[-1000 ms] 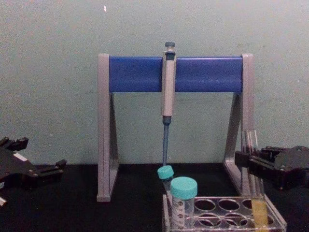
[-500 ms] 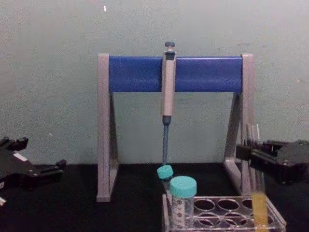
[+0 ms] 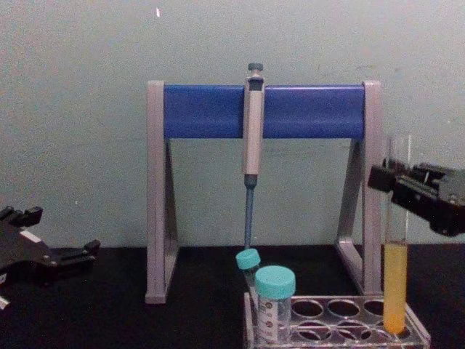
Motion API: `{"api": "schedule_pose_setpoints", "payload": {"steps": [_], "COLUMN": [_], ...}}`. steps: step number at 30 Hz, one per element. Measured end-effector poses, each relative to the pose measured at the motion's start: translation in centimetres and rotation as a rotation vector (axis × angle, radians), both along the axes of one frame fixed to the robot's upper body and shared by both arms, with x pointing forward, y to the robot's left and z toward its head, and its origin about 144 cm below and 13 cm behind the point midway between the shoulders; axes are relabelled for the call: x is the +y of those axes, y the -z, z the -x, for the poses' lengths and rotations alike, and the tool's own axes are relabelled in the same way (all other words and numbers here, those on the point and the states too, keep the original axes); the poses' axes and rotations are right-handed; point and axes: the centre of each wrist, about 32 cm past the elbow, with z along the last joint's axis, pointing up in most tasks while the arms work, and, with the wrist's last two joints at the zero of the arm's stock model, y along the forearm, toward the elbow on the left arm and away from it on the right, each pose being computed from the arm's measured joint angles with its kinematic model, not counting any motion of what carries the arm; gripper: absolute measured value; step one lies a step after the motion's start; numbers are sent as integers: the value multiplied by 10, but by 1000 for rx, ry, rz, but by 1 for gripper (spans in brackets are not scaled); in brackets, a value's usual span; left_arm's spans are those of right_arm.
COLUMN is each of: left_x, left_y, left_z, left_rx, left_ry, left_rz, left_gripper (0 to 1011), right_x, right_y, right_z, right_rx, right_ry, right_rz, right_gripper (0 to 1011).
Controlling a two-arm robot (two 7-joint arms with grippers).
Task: Pick up the test tube from the test tube rack, shake it, then place it back into the test tube rack.
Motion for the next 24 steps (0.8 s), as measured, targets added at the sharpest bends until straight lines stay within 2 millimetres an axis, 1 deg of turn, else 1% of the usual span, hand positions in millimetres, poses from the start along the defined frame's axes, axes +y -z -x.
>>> {"api": "schedule_pose_setpoints", "payload": {"steps": [12,24], "left_x": [0,0], "left_y": [0,0], "left_z": [0,0], "left_rx": [0,0], "left_ry": [0,0], "left_rz": [0,0], "left_gripper": [1001,1001], "right_x": [2,10], "right_y": [-2,2], "right_z": [0,-7], "right_rx": [-121,-158], "right_ry": [1,34], "right_rz": [-43,-48], "right_gripper": [237,237]}}
